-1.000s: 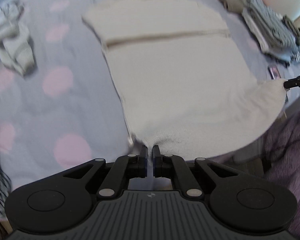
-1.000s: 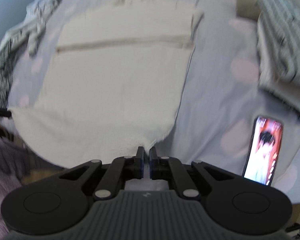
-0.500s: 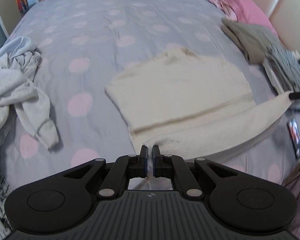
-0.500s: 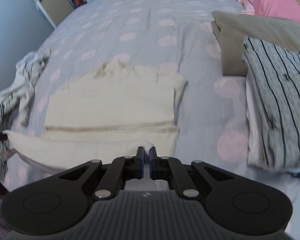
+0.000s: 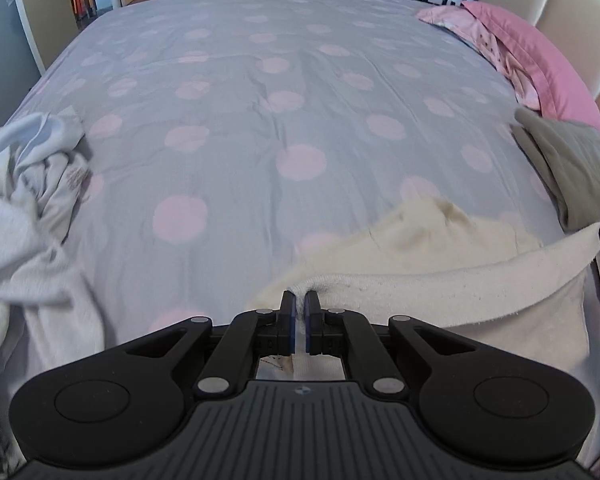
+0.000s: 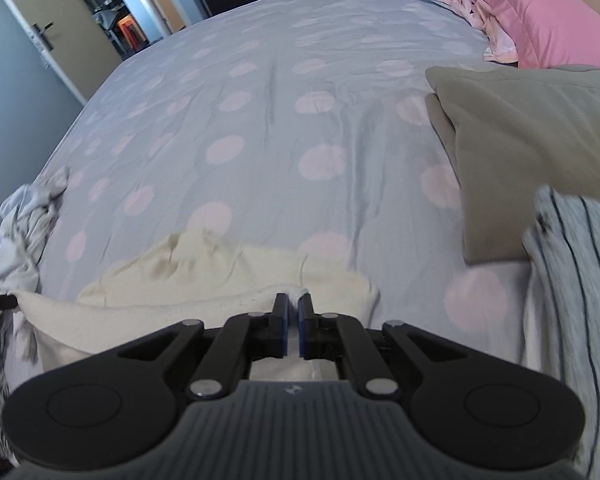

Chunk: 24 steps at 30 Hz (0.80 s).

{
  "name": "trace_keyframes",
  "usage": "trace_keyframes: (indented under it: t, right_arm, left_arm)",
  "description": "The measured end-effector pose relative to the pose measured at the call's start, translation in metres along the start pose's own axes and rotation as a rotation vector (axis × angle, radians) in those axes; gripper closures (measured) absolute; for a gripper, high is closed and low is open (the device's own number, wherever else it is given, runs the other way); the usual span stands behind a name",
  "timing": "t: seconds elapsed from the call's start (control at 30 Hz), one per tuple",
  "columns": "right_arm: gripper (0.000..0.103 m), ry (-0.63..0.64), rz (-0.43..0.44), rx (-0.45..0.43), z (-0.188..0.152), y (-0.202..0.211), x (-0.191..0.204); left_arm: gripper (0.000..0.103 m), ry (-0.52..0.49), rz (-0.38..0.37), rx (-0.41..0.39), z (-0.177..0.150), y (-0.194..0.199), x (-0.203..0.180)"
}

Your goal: Fold clothes

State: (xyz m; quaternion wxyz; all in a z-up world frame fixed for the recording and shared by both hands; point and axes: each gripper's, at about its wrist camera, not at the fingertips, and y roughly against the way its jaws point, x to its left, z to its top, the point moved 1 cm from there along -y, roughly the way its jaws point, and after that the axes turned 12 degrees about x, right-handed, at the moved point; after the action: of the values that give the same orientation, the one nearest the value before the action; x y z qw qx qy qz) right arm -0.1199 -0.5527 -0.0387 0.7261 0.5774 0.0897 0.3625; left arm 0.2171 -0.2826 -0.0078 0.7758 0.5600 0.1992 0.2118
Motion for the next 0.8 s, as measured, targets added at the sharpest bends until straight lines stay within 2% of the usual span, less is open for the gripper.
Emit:
trace_keyframes:
  t: [0.2,0.43,0.53,0.7,0.8]
  right_arm:
    - [0.098,-0.051,-0.021,0.025,0.045,-0.044,-0.008]
    - [0.098,-0.083,-0.035,0.053,0.063,-0.096,-0.014]
    - [0.096,-0.103,-0.046,0.041,0.066,-0.106,-0.016]
    - [0.092,-0.127,-0.05,0.009,0.07,-0.099,-0.017]
    - [0.092,-0.099,-0.047,0.002,0.065,-0.09,-0.01]
  left_arm:
    - [0.101,0.02,0.009,0.022,0.042,-0.041,0.006]
    - [0.1,0.071,0.022,0.082,0.053,-0.093,0.016]
    - [0.099,0.112,0.011,0.063,0.053,-0.097,0.022]
    - [0.099,0.158,0.005,0.034,0.054,-0.084,0.03]
    - [0.098,0.134,0.0,0.011,0.052,-0.072,0.025]
